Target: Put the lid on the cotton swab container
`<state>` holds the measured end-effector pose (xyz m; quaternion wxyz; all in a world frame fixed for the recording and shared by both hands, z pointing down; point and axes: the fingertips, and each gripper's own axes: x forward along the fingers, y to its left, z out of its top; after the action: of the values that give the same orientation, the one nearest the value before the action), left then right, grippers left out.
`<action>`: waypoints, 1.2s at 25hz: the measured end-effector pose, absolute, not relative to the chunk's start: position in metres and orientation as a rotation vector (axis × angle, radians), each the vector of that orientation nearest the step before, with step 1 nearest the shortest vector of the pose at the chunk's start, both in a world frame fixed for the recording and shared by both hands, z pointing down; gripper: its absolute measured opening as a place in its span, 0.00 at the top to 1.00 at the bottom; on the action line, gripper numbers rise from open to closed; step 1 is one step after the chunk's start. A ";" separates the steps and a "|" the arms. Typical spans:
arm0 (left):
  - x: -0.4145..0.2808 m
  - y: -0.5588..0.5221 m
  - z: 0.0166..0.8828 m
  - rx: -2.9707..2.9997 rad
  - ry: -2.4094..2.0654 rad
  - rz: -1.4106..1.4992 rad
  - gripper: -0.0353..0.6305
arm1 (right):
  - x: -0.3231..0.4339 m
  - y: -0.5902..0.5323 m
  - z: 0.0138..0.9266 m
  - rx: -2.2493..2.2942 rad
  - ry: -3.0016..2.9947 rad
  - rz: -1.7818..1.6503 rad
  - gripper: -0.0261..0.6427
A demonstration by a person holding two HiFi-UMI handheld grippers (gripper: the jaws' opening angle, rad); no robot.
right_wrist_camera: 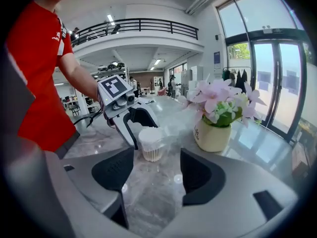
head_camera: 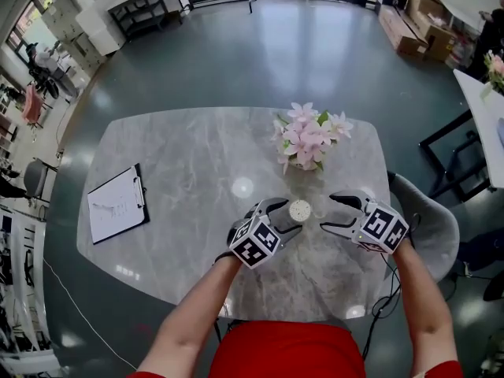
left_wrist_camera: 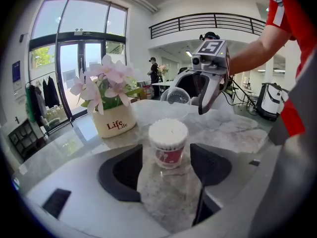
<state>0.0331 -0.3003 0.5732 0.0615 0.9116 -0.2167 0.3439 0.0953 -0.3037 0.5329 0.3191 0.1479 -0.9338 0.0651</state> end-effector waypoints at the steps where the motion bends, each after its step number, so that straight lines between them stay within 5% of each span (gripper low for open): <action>1: 0.034 -0.301 0.575 2.761 -0.644 1.050 0.45 | 0.094 -0.304 0.534 0.368 -2.452 0.160 0.49; 11: 0.037 -0.300 0.586 2.786 -0.557 1.100 0.47 | 0.080 -0.306 0.531 0.234 -2.442 0.072 0.49; 16: 0.038 -0.300 0.586 2.810 -0.542 1.113 0.52 | 0.072 -0.302 0.519 0.211 -2.439 -0.032 0.61; 30: 0.042 -0.299 0.584 2.833 -0.519 1.103 0.52 | 0.027 -0.293 0.515 0.070 -2.358 -0.103 0.64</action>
<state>0.0424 -0.2986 0.5836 0.0286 0.9183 -0.1681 0.3574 0.0275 -0.2927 0.5153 0.3804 0.0274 -0.9235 -0.0403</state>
